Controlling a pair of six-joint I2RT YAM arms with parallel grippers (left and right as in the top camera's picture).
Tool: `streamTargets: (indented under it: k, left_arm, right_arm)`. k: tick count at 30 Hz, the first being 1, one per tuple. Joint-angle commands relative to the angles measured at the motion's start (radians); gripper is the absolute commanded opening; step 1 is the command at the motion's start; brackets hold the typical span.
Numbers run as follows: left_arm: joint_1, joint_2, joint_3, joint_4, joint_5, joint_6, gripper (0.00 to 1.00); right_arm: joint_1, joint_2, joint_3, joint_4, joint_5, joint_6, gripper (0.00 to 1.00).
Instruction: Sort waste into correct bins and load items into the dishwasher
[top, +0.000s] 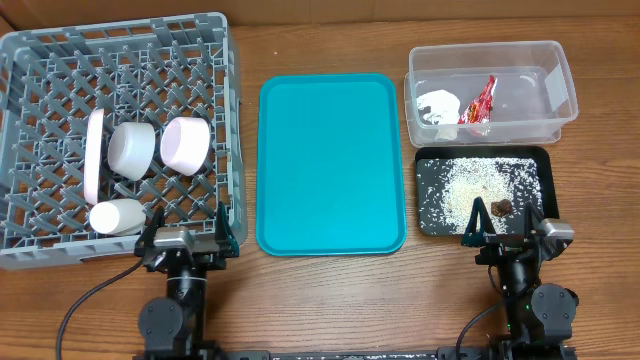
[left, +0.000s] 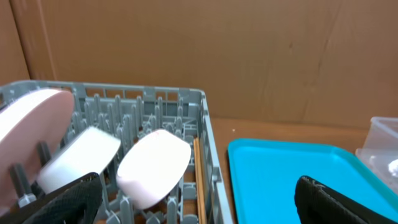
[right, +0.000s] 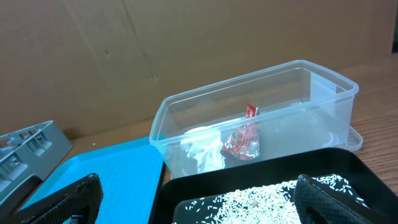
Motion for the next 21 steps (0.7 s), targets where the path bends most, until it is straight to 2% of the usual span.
streamTargets:
  k: [1, 7, 21]
  left_arm:
    - [0.005, -0.014, -0.061, 0.034, 0.016, 0.025, 1.0]
    - [0.005, -0.014, -0.059, -0.047, 0.013, 0.026, 1.0]
    - [0.005, -0.012, -0.059, -0.043, 0.013, 0.026, 1.0]
  right_arm:
    - [-0.003, -0.006, -0.01, 0.005, 0.002, -0.008, 1.0]
    - [-0.003, -0.006, -0.01, 0.005, 0.002, -0.008, 1.0]
    - [-0.003, -0.006, -0.01, 0.005, 0.002, -0.008, 1.0]
